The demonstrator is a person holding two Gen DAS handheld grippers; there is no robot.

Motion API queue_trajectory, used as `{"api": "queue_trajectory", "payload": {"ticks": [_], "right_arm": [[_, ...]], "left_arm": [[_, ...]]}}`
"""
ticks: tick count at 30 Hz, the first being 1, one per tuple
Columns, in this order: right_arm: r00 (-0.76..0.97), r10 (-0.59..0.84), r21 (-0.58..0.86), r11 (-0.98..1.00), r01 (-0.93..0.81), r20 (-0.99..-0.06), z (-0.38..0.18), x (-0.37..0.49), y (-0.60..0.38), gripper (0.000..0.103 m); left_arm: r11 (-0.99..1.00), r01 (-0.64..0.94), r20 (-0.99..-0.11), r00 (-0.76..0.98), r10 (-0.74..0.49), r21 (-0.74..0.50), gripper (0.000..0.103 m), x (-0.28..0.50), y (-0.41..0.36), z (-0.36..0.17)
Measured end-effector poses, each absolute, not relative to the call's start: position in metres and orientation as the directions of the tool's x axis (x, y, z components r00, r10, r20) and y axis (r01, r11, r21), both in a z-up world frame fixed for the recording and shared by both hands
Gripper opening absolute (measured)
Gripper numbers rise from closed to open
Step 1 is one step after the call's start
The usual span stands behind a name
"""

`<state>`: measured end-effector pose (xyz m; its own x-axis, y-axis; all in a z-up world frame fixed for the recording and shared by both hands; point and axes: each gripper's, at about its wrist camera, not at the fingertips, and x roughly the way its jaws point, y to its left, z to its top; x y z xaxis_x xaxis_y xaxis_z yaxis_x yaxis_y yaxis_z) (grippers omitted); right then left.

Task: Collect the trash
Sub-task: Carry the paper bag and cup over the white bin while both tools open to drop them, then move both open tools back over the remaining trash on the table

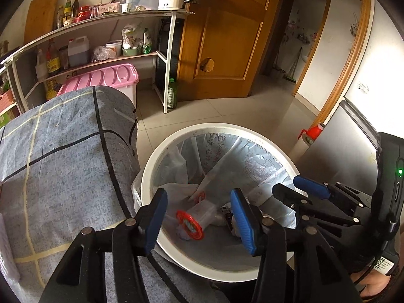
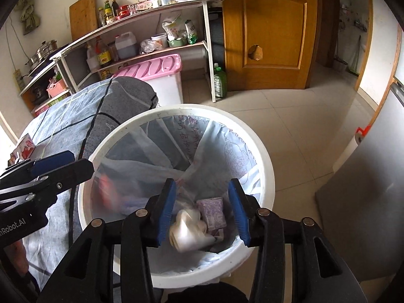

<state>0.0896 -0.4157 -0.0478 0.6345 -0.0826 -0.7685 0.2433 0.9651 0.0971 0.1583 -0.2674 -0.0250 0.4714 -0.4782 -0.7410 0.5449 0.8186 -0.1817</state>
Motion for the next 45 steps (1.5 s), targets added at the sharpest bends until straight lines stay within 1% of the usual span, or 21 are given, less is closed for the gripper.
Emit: {"api": "queue_trajectory", "payload": {"ticks": [13,25,31,35,38,41,45], "right_arm": [[0.680,-0.060,0.118,0.970,0.212,-0.730,-0.028,0.081,-0.390,0.044],[0.735,0.029,0.153,0.983,0.102,-0.677,-0.001,0.082,-0.339,0.044],[0.740,0.094,0.175,0.984,0.033,-0.666,0.004,0.091,-0.307,0.045],[0.735,0.132,0.179,0.984,-0.015,-0.665,0.004,0.099,-0.282,0.045],[0.724,0.165,0.178,0.982,-0.059,-0.670,0.001,0.105,-0.261,0.047],[0.711,0.189,0.176,0.980,-0.093,-0.677,-0.003,0.112,-0.238,0.047],[0.691,0.235,0.185,0.972,-0.148,-0.684,-0.007,0.122,-0.210,0.047]], "left_arm": [[0.842,0.501,-0.710,0.518,-0.476,-0.199,0.056,0.148,-0.224,-0.005],[0.894,0.403,-0.677,0.603,-0.422,-0.197,0.056,0.136,-0.153,0.011],[0.921,0.336,-0.666,0.644,-0.377,-0.197,0.056,0.133,-0.111,0.017],[0.947,0.272,-0.664,0.678,-0.316,-0.173,0.057,0.131,-0.080,0.017],[0.954,0.231,-0.665,0.684,-0.300,-0.193,0.057,0.133,-0.055,0.015],[0.971,0.175,-0.665,0.708,-0.240,-0.164,0.057,0.131,-0.030,0.014],[0.975,0.123,-0.666,0.714,-0.216,-0.185,0.057,0.130,0.004,0.011]]}}
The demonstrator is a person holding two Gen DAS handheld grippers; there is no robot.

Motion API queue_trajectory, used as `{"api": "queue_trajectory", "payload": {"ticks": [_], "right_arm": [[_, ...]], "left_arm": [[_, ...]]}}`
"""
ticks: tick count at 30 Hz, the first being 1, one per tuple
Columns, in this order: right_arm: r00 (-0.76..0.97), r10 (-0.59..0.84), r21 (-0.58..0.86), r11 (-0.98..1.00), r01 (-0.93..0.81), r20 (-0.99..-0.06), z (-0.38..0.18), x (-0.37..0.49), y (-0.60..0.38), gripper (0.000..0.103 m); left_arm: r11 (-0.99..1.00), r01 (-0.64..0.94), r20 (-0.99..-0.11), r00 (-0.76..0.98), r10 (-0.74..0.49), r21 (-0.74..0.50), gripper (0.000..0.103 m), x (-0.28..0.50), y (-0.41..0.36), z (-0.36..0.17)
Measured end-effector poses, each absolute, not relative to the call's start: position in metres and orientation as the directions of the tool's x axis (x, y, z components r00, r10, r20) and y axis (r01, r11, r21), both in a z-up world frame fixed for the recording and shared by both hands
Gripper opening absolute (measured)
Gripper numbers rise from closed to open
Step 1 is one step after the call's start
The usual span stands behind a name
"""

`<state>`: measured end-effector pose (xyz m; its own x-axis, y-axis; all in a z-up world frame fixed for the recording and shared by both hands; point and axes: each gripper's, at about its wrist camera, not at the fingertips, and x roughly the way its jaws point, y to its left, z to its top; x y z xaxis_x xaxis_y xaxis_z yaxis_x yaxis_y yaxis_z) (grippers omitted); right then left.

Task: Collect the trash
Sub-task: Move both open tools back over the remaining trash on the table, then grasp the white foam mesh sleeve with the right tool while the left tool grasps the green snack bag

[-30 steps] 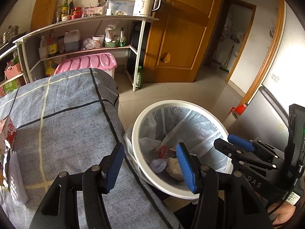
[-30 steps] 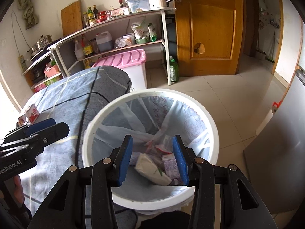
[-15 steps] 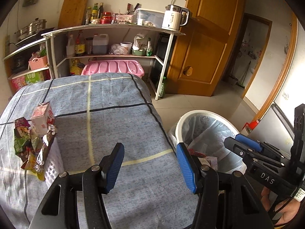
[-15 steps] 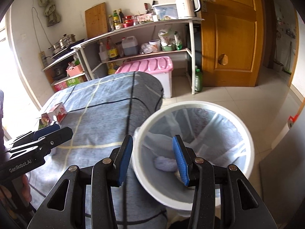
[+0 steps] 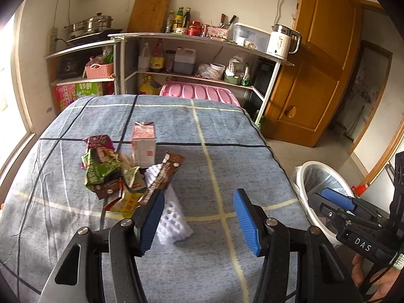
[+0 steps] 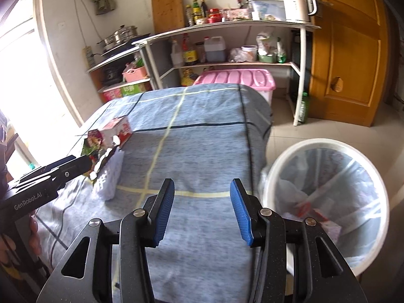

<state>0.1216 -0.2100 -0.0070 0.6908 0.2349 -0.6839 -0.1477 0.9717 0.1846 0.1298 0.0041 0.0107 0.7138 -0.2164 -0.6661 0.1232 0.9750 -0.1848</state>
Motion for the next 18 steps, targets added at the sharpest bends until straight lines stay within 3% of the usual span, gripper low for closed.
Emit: {"api": "queue_trajectory", "payload": {"ticks": [18], "right_arm": [[0.550,0.398,0.228,0.908,-0.351,-0.734,-0.033,0.163,-0.092,0.048]], "left_arm": [[0.977,-0.083,-0.687,0.723,-0.076,-0.196,0.062,0.143,0.128,-0.010]]}}
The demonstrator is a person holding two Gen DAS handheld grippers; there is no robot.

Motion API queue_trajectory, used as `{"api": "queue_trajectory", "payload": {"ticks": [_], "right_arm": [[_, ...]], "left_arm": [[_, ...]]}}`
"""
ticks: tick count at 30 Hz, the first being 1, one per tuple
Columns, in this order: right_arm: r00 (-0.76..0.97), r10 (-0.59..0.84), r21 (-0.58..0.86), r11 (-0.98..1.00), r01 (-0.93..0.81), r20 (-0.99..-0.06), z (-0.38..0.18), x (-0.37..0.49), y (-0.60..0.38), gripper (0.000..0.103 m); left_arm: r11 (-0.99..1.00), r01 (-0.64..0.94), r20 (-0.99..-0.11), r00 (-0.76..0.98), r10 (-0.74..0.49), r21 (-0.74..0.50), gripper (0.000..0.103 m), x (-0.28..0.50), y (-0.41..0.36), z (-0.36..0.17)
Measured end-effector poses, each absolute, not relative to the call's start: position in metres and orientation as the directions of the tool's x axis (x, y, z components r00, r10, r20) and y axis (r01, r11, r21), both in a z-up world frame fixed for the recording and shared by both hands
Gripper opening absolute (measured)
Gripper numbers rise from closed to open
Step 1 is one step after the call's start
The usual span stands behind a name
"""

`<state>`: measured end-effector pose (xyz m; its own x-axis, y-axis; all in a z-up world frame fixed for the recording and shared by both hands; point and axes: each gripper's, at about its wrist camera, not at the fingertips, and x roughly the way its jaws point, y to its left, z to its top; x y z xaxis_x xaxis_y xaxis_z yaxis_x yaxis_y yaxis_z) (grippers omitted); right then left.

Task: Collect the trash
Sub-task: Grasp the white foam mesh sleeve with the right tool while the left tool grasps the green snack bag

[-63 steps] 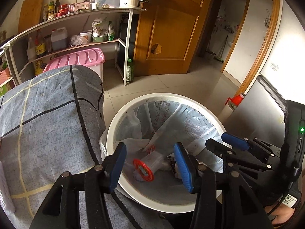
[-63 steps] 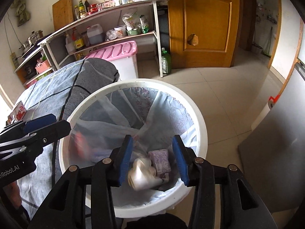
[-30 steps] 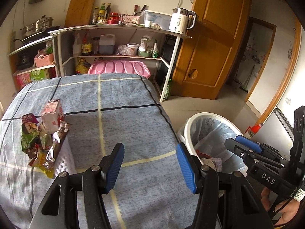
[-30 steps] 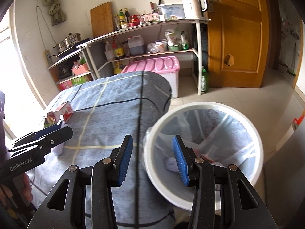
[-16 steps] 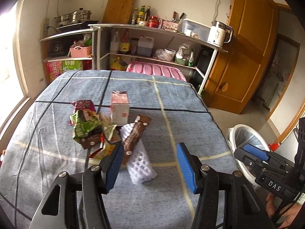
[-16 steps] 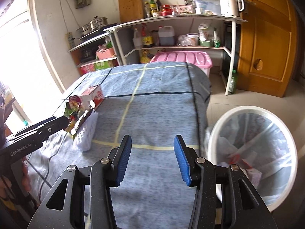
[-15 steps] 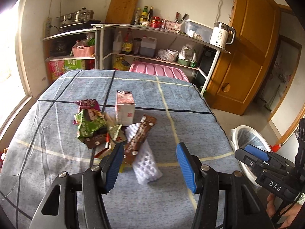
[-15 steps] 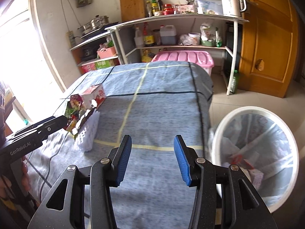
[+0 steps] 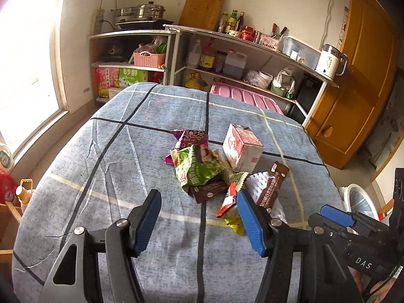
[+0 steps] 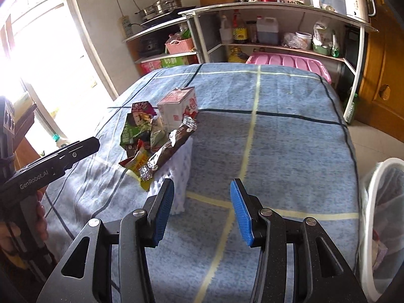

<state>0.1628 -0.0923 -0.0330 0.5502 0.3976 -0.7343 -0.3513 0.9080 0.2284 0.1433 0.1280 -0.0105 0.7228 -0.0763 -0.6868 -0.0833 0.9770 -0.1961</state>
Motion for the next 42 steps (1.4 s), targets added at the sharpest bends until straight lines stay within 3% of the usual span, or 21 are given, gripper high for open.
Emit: {"api": "queue_trajectory", "payload": {"ticks": [5,26,31,33,35,42], "right_arm": [[0.521,0.395,0.209,0.901,-0.380,-0.756,-0.044,0.172,-0.067,0.057],[0.466,0.409,0.212,0.883,-0.418,-0.785,-0.067,0.187,-0.044,0.057],[0.452,0.431,0.233,0.872,-0.430,-0.781,-0.068,0.187,-0.045,0.048],[0.454,0.433,0.230,0.870,-0.435,-0.779,-0.067,0.186,-0.044,0.044],[0.451,0.440,0.235,0.867,-0.440,-0.777,-0.067,0.185,-0.043,0.038],[0.459,0.450,0.234,0.860,-0.453,-0.767,-0.065,0.180,-0.042,0.027]], "left_arm": [[0.965,-0.096,-0.705,0.701,-0.107,-0.242,0.062,0.157,0.147,-0.021],[0.972,-0.074,-0.748,0.652,-0.121,-0.222,0.063,0.234,0.137,-0.046],[0.974,-0.083,-0.753,0.649,-0.108,-0.211,0.063,0.240,0.134,-0.050],[0.972,-0.083,-0.752,0.649,-0.115,-0.220,0.060,0.241,0.134,-0.052],[0.972,-0.085,-0.753,0.648,-0.114,-0.220,0.045,0.243,0.134,-0.052],[0.975,-0.088,-0.753,0.650,-0.097,-0.202,0.026,0.242,0.135,-0.052]]}}
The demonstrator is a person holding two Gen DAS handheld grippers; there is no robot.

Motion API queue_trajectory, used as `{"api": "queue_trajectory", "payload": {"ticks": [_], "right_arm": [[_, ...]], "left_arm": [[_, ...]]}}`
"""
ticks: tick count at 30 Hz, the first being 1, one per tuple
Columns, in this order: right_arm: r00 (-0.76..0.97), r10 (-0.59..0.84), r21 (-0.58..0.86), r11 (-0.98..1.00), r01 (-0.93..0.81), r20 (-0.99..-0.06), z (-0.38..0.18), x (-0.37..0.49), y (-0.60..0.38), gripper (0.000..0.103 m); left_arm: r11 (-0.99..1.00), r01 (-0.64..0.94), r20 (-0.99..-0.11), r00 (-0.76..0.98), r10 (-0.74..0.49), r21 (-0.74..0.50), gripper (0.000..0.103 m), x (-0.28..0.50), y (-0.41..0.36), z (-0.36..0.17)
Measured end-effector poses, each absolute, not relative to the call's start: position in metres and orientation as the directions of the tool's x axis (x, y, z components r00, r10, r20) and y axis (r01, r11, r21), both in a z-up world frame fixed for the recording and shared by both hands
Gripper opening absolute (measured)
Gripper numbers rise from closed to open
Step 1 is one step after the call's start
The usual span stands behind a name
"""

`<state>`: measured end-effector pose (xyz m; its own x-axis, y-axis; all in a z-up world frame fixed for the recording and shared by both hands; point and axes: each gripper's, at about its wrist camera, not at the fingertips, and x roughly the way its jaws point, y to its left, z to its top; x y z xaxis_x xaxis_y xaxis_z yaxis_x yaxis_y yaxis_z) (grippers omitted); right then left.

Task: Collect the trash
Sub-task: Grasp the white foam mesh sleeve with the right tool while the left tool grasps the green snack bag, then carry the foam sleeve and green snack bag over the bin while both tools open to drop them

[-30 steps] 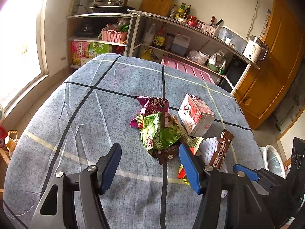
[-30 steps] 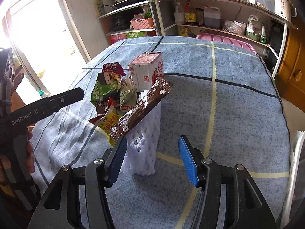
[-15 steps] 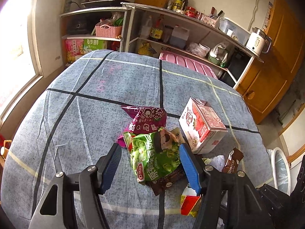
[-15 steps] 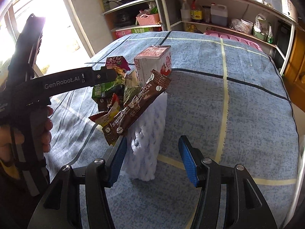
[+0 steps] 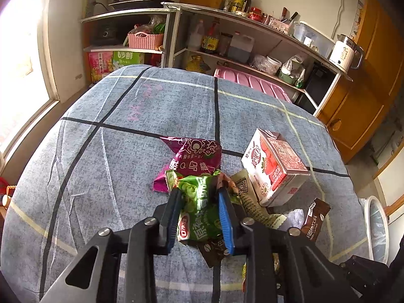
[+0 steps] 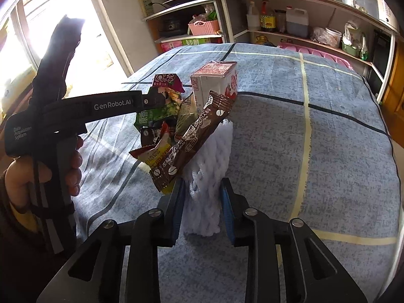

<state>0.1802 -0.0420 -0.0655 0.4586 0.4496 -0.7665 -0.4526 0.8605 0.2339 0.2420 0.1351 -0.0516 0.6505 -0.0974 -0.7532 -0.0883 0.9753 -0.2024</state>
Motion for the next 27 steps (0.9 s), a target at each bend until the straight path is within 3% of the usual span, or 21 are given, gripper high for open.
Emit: {"api": "queue_trajectory", "payload": {"ticks": [8,27], "right_arm": [[0.467,0.458,0.235,0.857,-0.459,-0.756,-0.062,0.176,-0.045,0.019],[0.539,0.443,0.247,0.883,-0.398,-0.716,-0.047,0.163,-0.077,0.017]], "left_arm": [[0.975,-0.091,-0.740,0.666,-0.090,-0.200,0.013,0.235,0.137,-0.047],[0.970,-0.051,-0.680,0.722,-0.129,-0.239,0.012,0.192,0.129,-0.016]]}}
